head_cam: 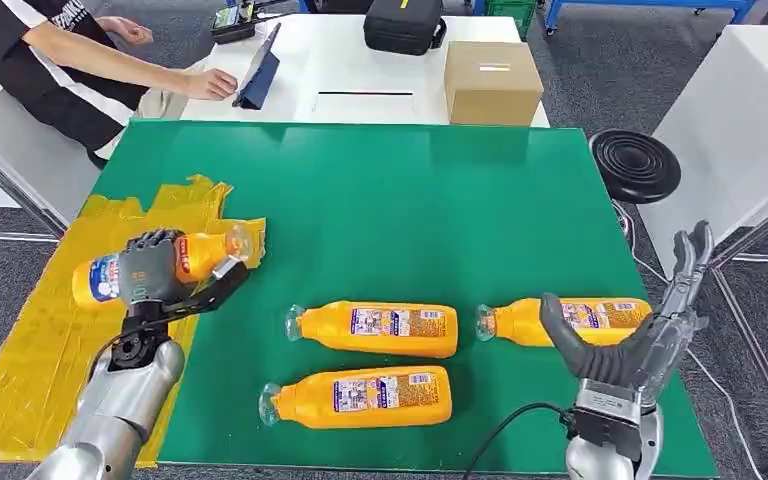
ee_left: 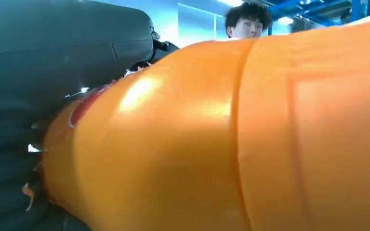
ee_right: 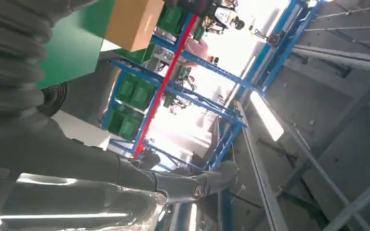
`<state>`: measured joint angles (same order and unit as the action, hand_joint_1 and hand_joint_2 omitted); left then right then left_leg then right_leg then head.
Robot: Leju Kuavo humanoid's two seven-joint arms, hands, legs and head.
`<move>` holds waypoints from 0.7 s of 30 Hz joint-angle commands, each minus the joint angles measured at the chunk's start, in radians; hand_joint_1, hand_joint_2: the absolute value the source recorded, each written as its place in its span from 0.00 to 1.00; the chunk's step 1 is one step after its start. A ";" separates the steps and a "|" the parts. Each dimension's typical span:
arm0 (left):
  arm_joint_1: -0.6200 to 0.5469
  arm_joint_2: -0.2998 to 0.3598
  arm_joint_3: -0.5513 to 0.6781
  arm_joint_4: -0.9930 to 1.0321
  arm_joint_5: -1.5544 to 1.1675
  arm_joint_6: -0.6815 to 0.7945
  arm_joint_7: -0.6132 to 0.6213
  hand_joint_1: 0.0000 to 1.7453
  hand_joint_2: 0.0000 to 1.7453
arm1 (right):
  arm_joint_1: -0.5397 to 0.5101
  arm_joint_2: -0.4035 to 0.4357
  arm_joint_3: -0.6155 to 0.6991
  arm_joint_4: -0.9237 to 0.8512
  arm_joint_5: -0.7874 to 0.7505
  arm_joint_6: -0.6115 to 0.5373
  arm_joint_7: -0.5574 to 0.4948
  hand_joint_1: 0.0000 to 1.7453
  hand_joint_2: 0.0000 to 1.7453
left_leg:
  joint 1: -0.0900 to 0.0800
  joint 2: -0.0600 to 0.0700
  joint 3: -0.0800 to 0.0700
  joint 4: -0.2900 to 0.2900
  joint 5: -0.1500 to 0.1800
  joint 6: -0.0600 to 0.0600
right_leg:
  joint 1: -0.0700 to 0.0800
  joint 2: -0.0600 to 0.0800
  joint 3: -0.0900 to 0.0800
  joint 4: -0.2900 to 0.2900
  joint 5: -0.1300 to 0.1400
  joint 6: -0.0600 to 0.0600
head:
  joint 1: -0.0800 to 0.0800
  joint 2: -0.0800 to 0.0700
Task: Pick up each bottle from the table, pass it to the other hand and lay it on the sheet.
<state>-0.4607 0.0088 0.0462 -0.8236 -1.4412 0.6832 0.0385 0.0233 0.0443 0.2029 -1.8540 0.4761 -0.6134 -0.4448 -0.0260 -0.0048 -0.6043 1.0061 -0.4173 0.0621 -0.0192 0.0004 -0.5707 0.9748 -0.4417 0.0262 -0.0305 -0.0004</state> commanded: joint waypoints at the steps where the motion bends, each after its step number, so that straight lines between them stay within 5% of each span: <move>1: -0.041 -0.011 -0.014 0.094 0.013 -0.068 -0.021 1.00 1.00 | -0.043 0.004 -0.020 0.071 0.018 0.028 0.028 0.00 1.00 | 0.001 -0.001 0.002 -0.001 0.000 -0.004 | 0.001 -0.001 0.003 -0.001 0.000 -0.002 | 0.000 0.000; 11: -0.023 -0.020 -0.048 0.071 0.033 -0.219 -0.071 1.00 1.00 | -0.056 -0.004 -0.026 0.099 0.012 0.045 0.034 0.00 1.00 | 0.002 0.000 0.003 -0.001 0.000 -0.005 | 0.001 -0.001 0.004 -0.002 0.001 -0.002 | 0.000 0.000; 12: -0.022 -0.019 -0.050 0.072 0.040 -0.245 -0.075 0.82 1.00 | -0.056 -0.004 -0.026 0.101 0.012 0.046 0.035 0.00 1.00 | 0.001 0.000 0.002 -0.001 0.000 -0.004 | 0.001 0.000 0.002 -0.001 0.000 -0.002 | 0.000 0.000; 13: -0.022 -0.014 -0.063 0.071 0.043 -0.285 -0.085 0.00 1.00 | -0.056 -0.003 -0.027 0.102 0.011 0.049 0.036 0.00 1.00 | 0.002 0.000 0.004 -0.002 0.000 -0.006 | 0.001 0.000 0.004 -0.003 0.001 -0.002 | 0.000 0.000; 21: -0.024 0.000 -0.098 0.049 0.055 -0.422 -0.064 0.00 1.00 | -0.054 0.009 -0.039 0.079 0.037 0.078 0.068 0.00 1.00 | 0.001 0.000 0.002 -0.001 0.000 -0.004 | 0.001 0.000 0.003 -0.001 0.000 -0.002 | 0.000 0.000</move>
<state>-0.4603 -0.0126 -0.0054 -0.8034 -1.3924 0.3333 -0.0477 -0.0047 0.0446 0.1957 -1.8112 0.5024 -0.5505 -0.3975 -0.0259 -0.0056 -0.6039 1.0061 -0.4172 0.0621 -0.0192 0.0000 -0.5697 0.9749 -0.4417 0.0262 -0.0309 -0.0004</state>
